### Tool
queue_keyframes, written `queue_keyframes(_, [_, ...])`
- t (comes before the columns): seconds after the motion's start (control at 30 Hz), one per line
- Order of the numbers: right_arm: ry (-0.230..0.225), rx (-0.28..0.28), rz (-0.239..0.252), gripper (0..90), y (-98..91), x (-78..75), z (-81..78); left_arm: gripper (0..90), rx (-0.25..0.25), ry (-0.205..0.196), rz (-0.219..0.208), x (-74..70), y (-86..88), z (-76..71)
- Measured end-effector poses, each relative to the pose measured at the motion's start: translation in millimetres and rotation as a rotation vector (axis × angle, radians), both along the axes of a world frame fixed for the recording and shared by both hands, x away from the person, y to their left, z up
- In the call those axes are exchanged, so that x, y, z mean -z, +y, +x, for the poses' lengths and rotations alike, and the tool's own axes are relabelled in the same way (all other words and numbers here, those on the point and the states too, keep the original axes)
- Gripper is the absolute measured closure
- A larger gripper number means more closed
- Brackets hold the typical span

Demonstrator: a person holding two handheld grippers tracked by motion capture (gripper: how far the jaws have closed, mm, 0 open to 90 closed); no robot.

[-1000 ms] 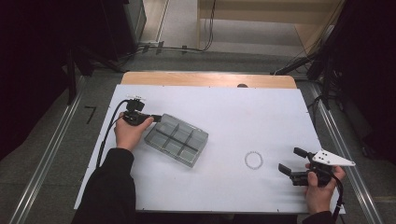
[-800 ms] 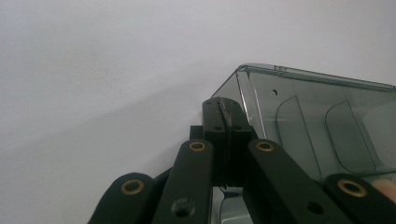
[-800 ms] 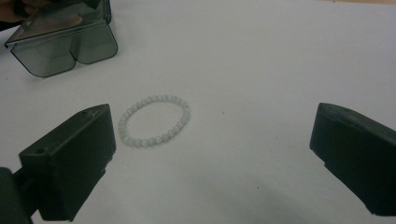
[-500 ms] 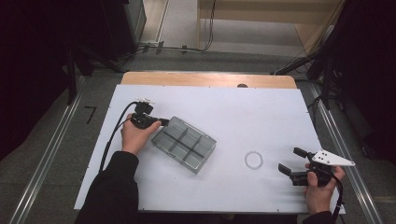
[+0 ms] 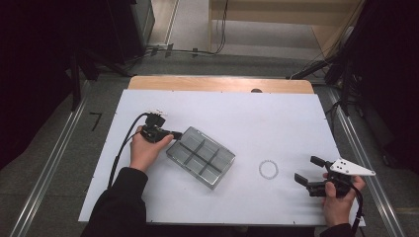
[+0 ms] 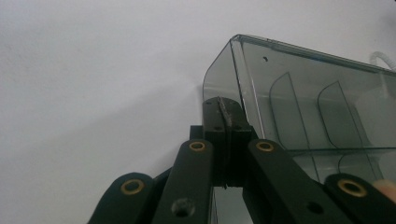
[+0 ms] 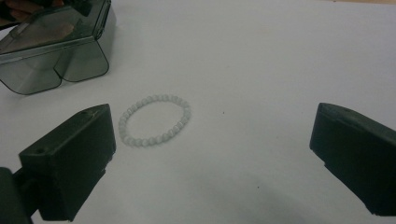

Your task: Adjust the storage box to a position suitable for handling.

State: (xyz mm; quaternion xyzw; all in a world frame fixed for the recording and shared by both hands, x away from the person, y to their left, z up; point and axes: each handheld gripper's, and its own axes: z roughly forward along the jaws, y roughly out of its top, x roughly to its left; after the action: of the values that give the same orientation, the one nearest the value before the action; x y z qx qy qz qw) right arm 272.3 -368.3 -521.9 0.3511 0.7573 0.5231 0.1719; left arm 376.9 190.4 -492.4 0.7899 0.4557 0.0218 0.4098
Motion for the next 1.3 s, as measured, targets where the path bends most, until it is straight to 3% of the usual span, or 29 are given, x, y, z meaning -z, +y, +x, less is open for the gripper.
queue_keyframes(0.33, [0.000, 0.002, -0.011, 0.0, 1.4, 0.1, 0.0, 90.0, -0.021, -0.011, -0.047, 3.2, -0.2, -31.4])
queue_keyframes(0.43, [0.001, 0.003, -0.013, 0.0, 1.6, 0.1, -0.2, 90.0, -0.019, -0.020, -0.026, 4.2, -0.5, -40.7])
queue_keyframes(0.73, [0.002, 0.005, -0.015, 0.0, 1.8, 0.0, -0.5, 90.0, -0.017, -0.019, -0.051, 9.9, -0.1, -66.8])
queue_keyframes(0.97, [0.003, 0.006, -0.019, 0.0, 2.4, 0.1, -0.5, 90.0, 0.004, -0.038, -0.040, 10.9, -8.0, -86.1])
queue_keyframes(1.17, [0.001, 0.007, -0.021, 0.0, 2.3, 0.1, -0.6, 90.0, 0.000, -0.052, -0.091, 13.1, -11.6, -103.2])
queue_keyframes(1.3, [0.000, 0.005, -0.023, 0.0, 2.6, 0.2, -0.4, 90.0, 0.000, -0.065, -0.104, 14.5, -13.9, -112.2])
